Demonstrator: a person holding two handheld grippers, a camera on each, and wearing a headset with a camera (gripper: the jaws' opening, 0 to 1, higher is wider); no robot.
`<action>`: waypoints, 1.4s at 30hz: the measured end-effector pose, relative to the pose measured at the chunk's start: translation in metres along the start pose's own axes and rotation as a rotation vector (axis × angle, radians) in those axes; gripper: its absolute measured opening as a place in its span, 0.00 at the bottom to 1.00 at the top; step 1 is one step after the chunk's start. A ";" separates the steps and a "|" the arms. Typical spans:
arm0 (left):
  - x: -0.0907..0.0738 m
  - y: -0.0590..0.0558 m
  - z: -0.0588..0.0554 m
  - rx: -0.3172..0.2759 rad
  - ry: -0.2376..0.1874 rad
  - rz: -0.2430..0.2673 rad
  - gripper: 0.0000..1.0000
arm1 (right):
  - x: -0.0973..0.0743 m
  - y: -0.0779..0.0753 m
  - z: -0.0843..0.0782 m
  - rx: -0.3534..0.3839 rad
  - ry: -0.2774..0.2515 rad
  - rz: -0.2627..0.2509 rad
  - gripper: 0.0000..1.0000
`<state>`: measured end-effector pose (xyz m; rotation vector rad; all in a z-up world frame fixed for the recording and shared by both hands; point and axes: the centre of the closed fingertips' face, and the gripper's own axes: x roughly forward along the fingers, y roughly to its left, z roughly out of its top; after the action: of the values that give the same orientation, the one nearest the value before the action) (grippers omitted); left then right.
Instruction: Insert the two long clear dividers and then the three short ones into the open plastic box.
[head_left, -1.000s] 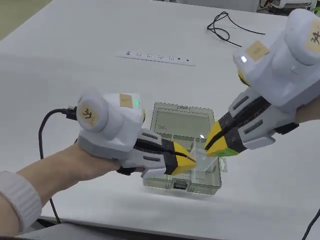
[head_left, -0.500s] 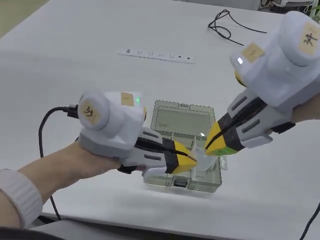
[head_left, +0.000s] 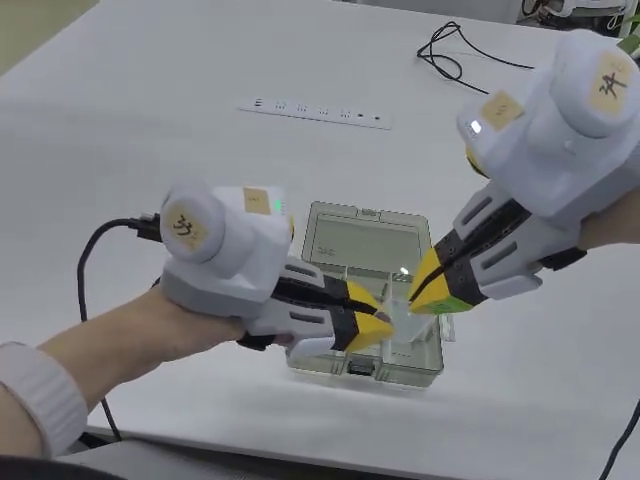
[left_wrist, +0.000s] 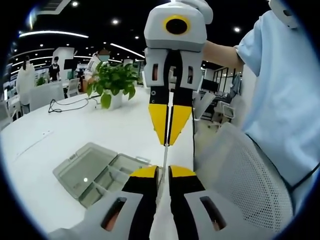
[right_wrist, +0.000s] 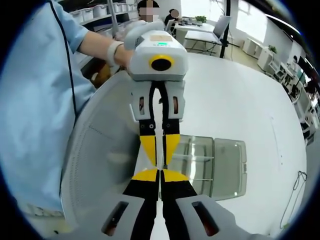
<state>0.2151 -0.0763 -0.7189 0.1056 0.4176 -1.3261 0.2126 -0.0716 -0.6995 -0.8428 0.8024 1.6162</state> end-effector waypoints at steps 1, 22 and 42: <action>-0.001 0.001 0.000 -0.001 0.000 0.004 0.05 | 0.000 -0.002 -0.001 0.000 0.000 -0.003 0.02; -0.027 0.027 -0.023 -0.092 0.025 0.170 0.51 | 0.002 -0.047 -0.052 0.107 0.101 -0.122 0.02; -0.047 0.041 -0.050 -0.184 0.083 0.303 1.00 | 0.022 -0.054 -0.066 0.135 0.152 -0.115 0.02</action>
<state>0.2343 -0.0077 -0.7555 0.0673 0.5688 -0.9831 0.2702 -0.1067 -0.7562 -0.9059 0.9423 1.3937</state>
